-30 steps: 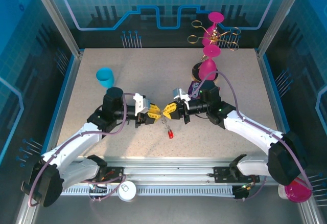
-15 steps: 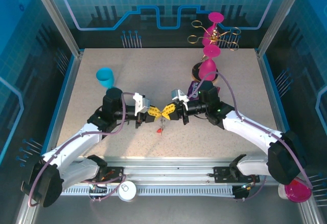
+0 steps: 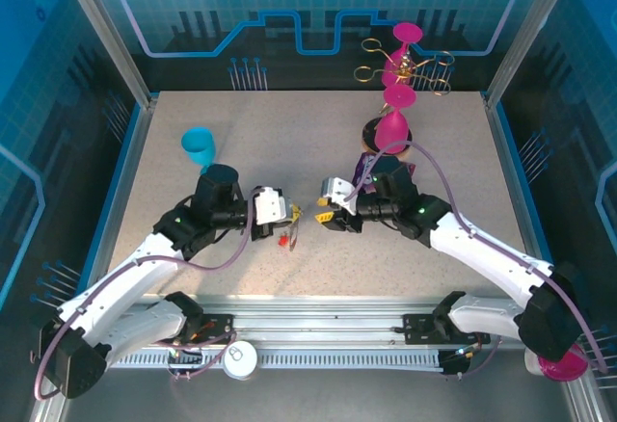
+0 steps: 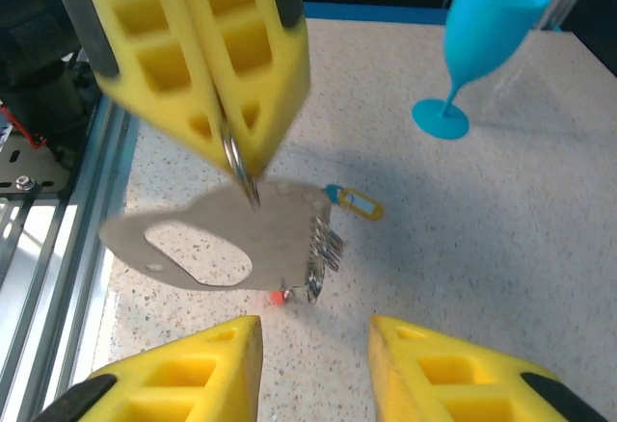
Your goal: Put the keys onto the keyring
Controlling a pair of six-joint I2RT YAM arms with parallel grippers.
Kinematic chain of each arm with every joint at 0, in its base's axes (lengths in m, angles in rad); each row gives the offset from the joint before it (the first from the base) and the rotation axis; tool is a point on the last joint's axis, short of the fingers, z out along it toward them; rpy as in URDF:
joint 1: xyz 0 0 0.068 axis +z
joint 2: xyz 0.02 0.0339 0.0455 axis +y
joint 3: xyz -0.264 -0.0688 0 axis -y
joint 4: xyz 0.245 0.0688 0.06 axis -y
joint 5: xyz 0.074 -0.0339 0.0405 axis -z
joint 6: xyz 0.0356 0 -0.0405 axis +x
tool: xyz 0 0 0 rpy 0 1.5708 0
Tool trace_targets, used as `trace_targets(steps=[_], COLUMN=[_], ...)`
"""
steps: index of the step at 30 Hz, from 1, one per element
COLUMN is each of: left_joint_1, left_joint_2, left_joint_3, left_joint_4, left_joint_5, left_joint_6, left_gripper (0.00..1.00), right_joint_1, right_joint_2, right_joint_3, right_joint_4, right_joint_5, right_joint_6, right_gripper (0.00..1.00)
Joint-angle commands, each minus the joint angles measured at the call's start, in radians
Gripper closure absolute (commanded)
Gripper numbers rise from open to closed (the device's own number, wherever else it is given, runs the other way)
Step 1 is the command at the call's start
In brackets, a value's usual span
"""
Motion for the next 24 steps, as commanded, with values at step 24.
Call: trace_targets(steps=[24], left_joint_1=[-0.078], left_joint_2=[0.03], left_joint_3=[0.059], left_joint_4=[-0.104], left_joint_5=[-0.091], left_joint_6=[0.13], left_gripper=[1.0], right_joint_1=[0.086], right_joint_2=[0.037], right_joint_3=[0.009], right_joint_4=[0.022], right_joint_5=[-0.049], right_joint_6=[-0.145], right_gripper=[0.74])
